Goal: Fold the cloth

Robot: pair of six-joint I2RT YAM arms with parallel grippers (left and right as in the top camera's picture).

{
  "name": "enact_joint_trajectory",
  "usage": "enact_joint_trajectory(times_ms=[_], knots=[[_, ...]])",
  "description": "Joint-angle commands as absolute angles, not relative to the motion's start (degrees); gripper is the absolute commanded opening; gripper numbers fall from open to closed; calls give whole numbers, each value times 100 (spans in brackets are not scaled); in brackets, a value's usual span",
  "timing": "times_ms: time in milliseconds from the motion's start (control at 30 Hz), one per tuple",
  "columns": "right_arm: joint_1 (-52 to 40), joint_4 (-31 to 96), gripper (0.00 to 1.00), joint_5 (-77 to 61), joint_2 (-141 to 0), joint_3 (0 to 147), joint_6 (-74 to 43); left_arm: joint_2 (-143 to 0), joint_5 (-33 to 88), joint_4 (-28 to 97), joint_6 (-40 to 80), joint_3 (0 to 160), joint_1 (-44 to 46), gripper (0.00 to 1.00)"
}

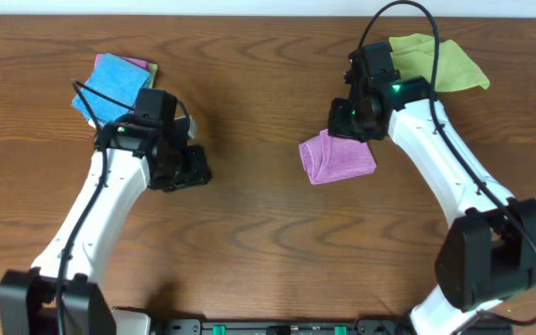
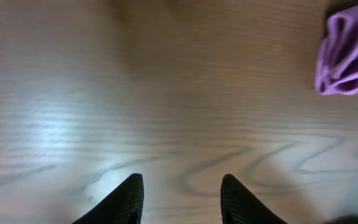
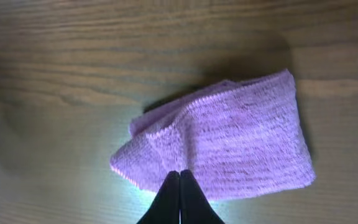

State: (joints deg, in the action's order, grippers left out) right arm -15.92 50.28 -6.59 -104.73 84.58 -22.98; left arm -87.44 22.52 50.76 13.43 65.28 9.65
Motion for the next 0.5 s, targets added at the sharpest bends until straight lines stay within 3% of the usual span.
enact_joint_trajectory(times_ms=[0,267,467], knots=[[-1693,4971,1,-687,-10932,8458,-2298,-8862,2810,4925,1297,6536,978,44],[-2073,4554,1,-1140,-12060,8458,-2482,-8875,2856,4829,1332,6536,978,54],[-2001,4720,1,-1144,-11920,8569,-2526,-8875,2856,4829,1332,6536,978,56]])
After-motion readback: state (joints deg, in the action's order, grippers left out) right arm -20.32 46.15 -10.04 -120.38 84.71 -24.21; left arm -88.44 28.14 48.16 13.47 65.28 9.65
